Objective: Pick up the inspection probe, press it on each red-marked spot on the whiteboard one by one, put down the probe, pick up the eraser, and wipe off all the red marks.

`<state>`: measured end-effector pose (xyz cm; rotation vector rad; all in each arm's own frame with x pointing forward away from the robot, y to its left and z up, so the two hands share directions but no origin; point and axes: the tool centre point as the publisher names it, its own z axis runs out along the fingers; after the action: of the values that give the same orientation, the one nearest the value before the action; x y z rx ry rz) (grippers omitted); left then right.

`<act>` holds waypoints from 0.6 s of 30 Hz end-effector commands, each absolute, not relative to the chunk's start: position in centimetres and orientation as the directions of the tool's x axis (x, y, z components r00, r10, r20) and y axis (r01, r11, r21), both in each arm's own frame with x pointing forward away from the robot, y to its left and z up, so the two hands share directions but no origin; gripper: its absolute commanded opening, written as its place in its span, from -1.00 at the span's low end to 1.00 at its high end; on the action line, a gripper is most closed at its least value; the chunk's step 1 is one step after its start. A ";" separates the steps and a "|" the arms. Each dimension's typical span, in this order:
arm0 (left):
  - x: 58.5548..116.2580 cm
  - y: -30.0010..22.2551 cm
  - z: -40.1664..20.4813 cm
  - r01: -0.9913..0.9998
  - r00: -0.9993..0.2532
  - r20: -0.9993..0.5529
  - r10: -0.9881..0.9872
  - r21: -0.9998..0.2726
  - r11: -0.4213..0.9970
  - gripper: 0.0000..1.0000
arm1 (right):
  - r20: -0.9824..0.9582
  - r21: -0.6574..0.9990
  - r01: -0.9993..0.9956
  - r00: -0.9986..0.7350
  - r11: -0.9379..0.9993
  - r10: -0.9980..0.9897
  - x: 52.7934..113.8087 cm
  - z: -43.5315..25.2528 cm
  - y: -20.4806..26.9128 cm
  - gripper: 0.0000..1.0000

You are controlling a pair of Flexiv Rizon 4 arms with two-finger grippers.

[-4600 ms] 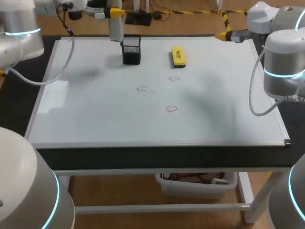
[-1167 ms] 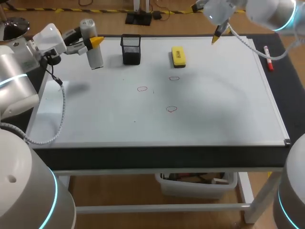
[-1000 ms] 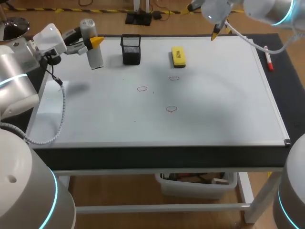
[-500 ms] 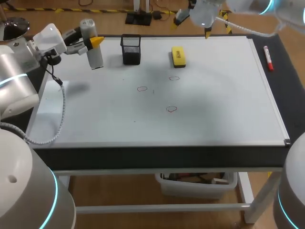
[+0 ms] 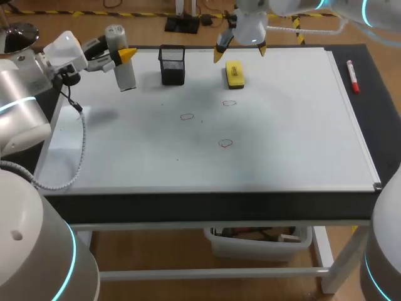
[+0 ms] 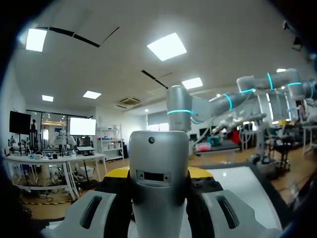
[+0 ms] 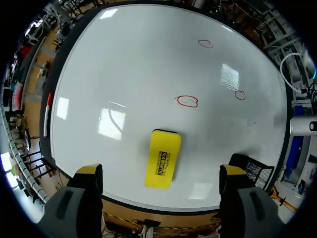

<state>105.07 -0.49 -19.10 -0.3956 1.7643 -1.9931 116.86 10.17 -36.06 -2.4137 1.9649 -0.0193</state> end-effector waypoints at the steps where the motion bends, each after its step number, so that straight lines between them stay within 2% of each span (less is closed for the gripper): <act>1: 105.1 -0.5 -19.1 0.144 -0.858 -0.081 -0.506 -0.986 -0.086 -1.00 | 0.105 0.034 -0.984 0.175 -0.173 -0.979 117.6 -36.9 10.9 1.00; 18: 105.1 -0.5 -19.1 0.144 -0.858 -0.081 -0.506 -0.986 -0.086 -1.00 | 0.017 0.059 -0.993 0.106 -0.105 -0.994 116.1 -40.0 10.5 1.00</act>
<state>105.06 -0.49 -19.08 -0.3956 1.7649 -1.9930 115.93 10.83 -39.64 -2.3867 2.1565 0.0225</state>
